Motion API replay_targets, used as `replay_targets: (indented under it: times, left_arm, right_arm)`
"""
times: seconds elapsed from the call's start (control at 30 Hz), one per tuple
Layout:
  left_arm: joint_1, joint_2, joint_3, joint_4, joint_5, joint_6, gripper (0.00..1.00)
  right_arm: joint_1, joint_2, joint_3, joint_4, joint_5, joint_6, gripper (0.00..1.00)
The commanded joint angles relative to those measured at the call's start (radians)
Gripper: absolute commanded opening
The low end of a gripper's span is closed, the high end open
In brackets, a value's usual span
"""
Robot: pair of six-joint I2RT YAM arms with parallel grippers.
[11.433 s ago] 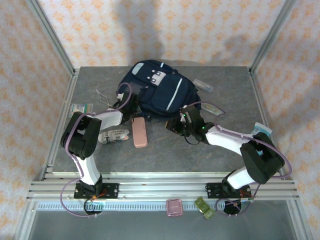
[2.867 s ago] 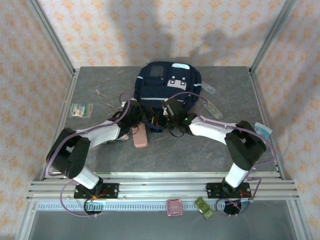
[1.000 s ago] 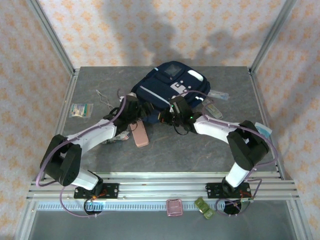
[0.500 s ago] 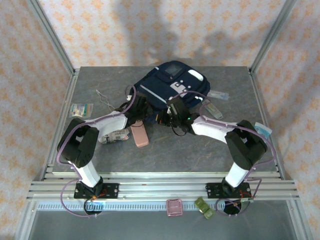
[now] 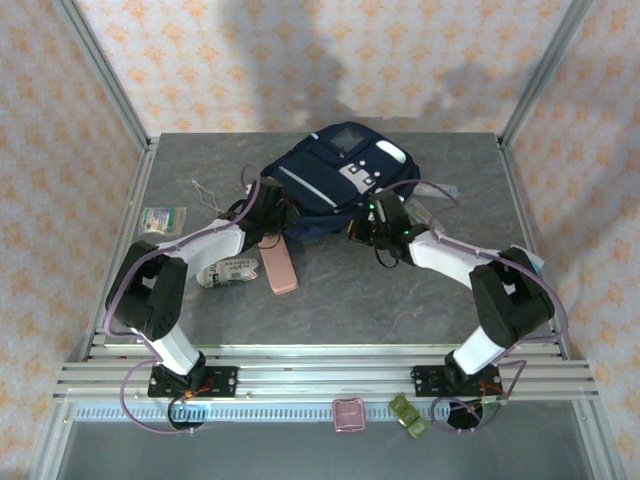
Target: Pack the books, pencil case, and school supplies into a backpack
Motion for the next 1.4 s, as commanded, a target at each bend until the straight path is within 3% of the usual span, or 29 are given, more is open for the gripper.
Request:
replay_targets:
  times: [0.0,0.2,0.57,0.7,1.03,1.3,1.37]
  left_arm:
    - [0.049,-0.053,0.008,-0.022,-0.077,0.046,0.00]
    - [0.056,-0.054,0.014,-0.025,-0.069,0.058,0.00]
    - [0.056,-0.039,0.044,-0.032,-0.064,0.083,0.00]
    - [0.057,-0.017,0.081,-0.057,-0.098,0.121,0.00]
    - [0.139,0.106,0.224,-0.079,-0.200,0.217,0.00]
    - [0.157,0.236,0.371,-0.105,-0.258,0.281,0.00]
    - [0.160,0.244,0.390,-0.112,-0.275,0.292,0.00]
  right_arm:
    - [-0.073,-0.018,-0.007,-0.050,0.235,-0.018,0.00]
    - [-0.123,0.058,0.038,-0.036,0.454,0.044,0.00]
    - [-0.123,-0.017,-0.025,-0.025,0.567,0.142,0.00]
    - [-0.110,-0.007,0.011,-0.064,0.477,0.130,0.00]
    - [0.083,-0.091,-0.133,0.015,0.294,0.160,0.00]
    - [0.204,-0.002,-0.145,0.112,0.149,0.170,0.00]
    - [0.209,-0.002,-0.134,0.122,0.114,0.157,0.06]
